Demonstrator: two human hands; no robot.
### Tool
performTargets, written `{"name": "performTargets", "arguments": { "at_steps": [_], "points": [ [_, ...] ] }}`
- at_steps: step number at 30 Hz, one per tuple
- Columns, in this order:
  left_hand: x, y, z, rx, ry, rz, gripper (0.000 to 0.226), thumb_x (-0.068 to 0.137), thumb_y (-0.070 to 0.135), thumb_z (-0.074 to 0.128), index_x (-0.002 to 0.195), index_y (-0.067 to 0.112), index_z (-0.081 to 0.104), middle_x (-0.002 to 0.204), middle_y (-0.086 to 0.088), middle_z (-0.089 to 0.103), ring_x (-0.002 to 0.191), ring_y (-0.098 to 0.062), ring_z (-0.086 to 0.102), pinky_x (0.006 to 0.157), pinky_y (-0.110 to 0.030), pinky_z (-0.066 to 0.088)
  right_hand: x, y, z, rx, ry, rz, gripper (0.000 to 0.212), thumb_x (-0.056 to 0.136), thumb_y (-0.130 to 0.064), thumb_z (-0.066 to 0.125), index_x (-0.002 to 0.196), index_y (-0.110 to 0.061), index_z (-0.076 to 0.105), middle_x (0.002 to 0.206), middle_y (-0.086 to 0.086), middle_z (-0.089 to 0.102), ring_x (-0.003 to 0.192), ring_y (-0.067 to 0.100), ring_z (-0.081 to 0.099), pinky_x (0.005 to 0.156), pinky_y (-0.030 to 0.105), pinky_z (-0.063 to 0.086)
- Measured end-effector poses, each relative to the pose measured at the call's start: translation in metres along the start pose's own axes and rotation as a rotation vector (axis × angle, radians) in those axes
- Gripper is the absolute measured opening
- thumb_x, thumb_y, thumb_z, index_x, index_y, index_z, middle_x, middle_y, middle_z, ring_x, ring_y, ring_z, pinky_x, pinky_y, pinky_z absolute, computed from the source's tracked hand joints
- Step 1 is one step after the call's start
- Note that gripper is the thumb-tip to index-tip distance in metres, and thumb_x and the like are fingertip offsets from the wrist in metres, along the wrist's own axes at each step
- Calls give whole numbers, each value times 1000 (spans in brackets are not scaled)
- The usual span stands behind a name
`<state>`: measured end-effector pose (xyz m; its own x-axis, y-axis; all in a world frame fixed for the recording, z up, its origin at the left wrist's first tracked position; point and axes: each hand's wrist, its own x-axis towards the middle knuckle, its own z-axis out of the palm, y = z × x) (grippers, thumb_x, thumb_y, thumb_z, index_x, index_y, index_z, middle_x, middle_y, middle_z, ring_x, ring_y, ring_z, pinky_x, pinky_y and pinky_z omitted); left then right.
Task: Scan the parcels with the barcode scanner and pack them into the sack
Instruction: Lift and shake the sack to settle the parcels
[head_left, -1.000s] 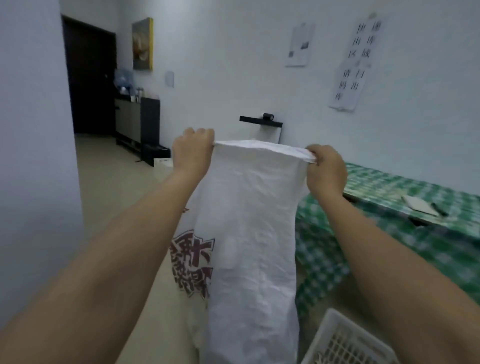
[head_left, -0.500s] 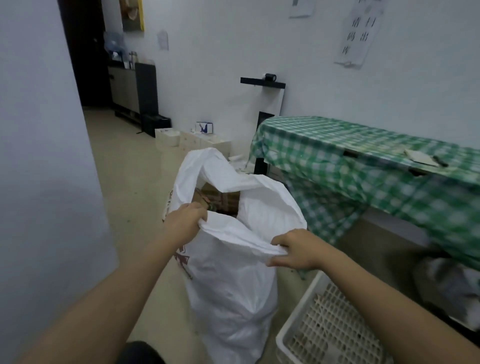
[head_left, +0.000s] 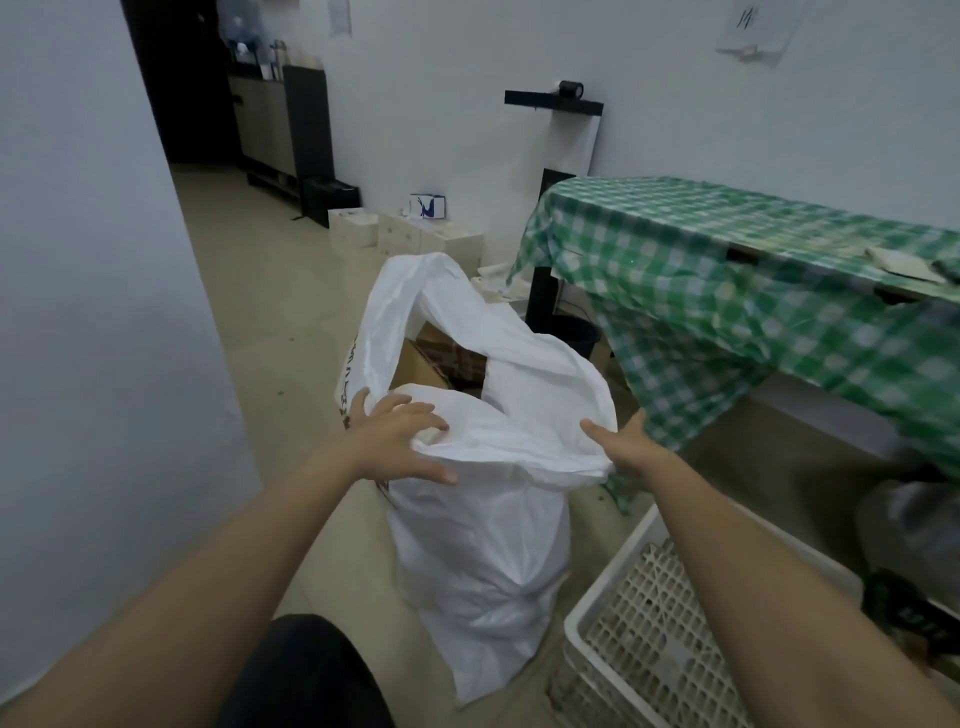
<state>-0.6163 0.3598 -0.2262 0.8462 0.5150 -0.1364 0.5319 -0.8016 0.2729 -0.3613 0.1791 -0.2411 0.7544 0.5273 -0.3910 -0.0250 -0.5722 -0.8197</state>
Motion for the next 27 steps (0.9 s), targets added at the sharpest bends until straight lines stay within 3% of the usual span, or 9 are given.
{"name": "performTargets", "arguments": {
  "at_steps": [2, 5, 8, 13, 16, 18, 20, 23, 27],
  "points": [
    [6, 3, 2, -140, 49, 0, 112, 44, 104, 23, 135, 43, 46, 150, 13, 36, 145, -14, 15, 116, -56, -6, 7, 4, 6, 211, -41, -5, 111, 88, -35, 69, 151, -22, -21, 162, 6, 10, 137, 37, 36, 89, 45, 46],
    [20, 10, 3, -116, 98, 91, 113, 56, 98, 30, 150, 44, 1, 161, 13, -3, 148, -11, -4, 118, -47, -12, 24, 4, 9, 364, 20, -19, 110, 79, -25, 79, 155, -11, 0, 155, 9, 28, 131, 34, 45, 94, 44, 49],
    [35, 19, 1, -63, 112, 234, 117, 57, 93, 45, 143, 48, -20, 158, 17, -17, 146, -5, -14, 119, -41, -9, 28, -4, 5, 394, 116, 17, 74, 86, -15, 73, 142, 8, 32, 132, 9, 49, 121, 35, 54, 84, 36, 47],
    [60, 45, -10, 48, 71, 296, 105, 70, 72, 64, 153, 34, 12, 157, 8, 23, 147, -12, 10, 120, -43, -5, 10, -44, -34, -188, 359, -421, 42, 91, -9, 64, 132, -2, 56, 131, 14, 60, 117, 32, 56, 94, 35, 44],
    [75, 63, -11, 153, 104, 315, 83, 80, 63, 61, 148, 27, 31, 143, 1, 46, 133, -18, 39, 114, -38, 22, -10, -92, -95, -320, 702, -705, 30, 92, -5, 56, 121, -4, 66, 121, 17, 66, 111, 33, 60, 94, 35, 44],
    [79, 78, -6, 165, 168, 307, 71, 89, 53, 57, 149, 23, 32, 142, -1, 46, 127, -20, 44, 102, -32, 35, -23, -102, -127, -388, 859, -865, 29, 88, 3, 54, 113, 0, 69, 113, 21, 66, 104, 37, 60, 87, 38, 45],
    [80, 89, 1, 161, 212, 294, 53, 98, 37, 51, 147, 26, 34, 148, 1, 37, 130, -21, 42, 98, -33, 40, -21, -83, -141, -508, 850, -819, 32, 86, 8, 50, 111, -1, 69, 109, 23, 60, 96, 40, 57, 75, 40, 43],
    [76, 99, 16, 184, 72, 285, 51, 98, 6, 41, 145, 27, 39, 158, 3, 23, 137, -21, 36, 106, -34, 37, -7, -36, -145, -686, 589, -454, 41, 87, 4, 49, 123, -8, 63, 124, 21, 56, 106, 38, 56, 81, 40, 47],
    [60, 111, 30, 169, 0, 291, 44, 91, -1, 40, 125, 20, 58, 136, 2, 54, 123, -19, 50, 97, -30, 41, -15, 3, -142, -662, 491, -355, 53, 96, -27, 52, 147, -19, 39, 146, 18, 38, 130, 36, 40, 103, 42, 38]
  ]
}}
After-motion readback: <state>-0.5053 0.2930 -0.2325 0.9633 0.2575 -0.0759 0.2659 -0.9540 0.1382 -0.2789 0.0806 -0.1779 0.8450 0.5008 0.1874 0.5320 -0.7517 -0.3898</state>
